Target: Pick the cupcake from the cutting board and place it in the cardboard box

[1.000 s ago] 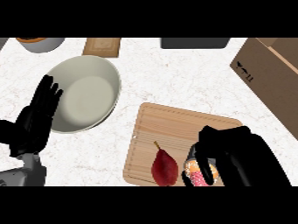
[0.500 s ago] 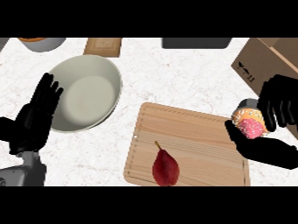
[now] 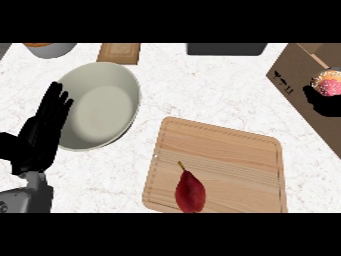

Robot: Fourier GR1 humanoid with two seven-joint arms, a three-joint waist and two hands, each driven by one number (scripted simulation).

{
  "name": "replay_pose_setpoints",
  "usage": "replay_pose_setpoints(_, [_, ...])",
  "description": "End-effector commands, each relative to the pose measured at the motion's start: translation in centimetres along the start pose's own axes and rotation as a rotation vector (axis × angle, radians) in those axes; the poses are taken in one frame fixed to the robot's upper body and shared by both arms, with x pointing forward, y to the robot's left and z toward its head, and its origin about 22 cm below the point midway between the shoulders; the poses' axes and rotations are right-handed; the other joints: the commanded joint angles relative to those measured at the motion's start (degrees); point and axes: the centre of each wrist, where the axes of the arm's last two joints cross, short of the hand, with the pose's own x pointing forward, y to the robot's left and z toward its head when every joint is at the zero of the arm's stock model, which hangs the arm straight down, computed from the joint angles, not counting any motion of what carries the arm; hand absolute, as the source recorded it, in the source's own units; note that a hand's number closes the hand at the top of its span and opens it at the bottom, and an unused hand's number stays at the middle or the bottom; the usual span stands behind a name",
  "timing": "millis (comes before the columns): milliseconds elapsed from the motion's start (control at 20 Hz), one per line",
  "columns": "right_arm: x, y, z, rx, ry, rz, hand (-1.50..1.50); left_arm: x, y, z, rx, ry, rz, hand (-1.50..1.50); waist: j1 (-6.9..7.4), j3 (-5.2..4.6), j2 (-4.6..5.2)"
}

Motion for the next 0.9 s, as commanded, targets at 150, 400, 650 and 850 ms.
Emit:
replay_pose_setpoints(150, [-4.7,1.7,-4.4,-0.020,0.031,0.126,1.50,-0.9,-0.5,-2.1,0.009,0.016,0.014,0.00,0.02,-0.02,0.11])
replay_pose_setpoints(400, [-9.3,4.2,-5.7,0.024,0.029,0.202,1.50,-1.2,0.6,-1.2,0.006,0.006,-0.013,0.00,0.39,0.00,0.28])
replay_pose_setpoints(650, [-11.8,4.7,-6.0,0.304,0.137,0.461,1.50,0.1,-0.4,-1.1,-0.022,-0.008,0.009,0.00,1.16,-0.05,0.49])
replay_pose_setpoints(850, [-15.1,5.3,-6.6,0.430,0.236,0.393,-1.50,-0.9,-1.4,0.6,-0.040,-0.018,0.007,0.00,2.25,0.06,0.56])
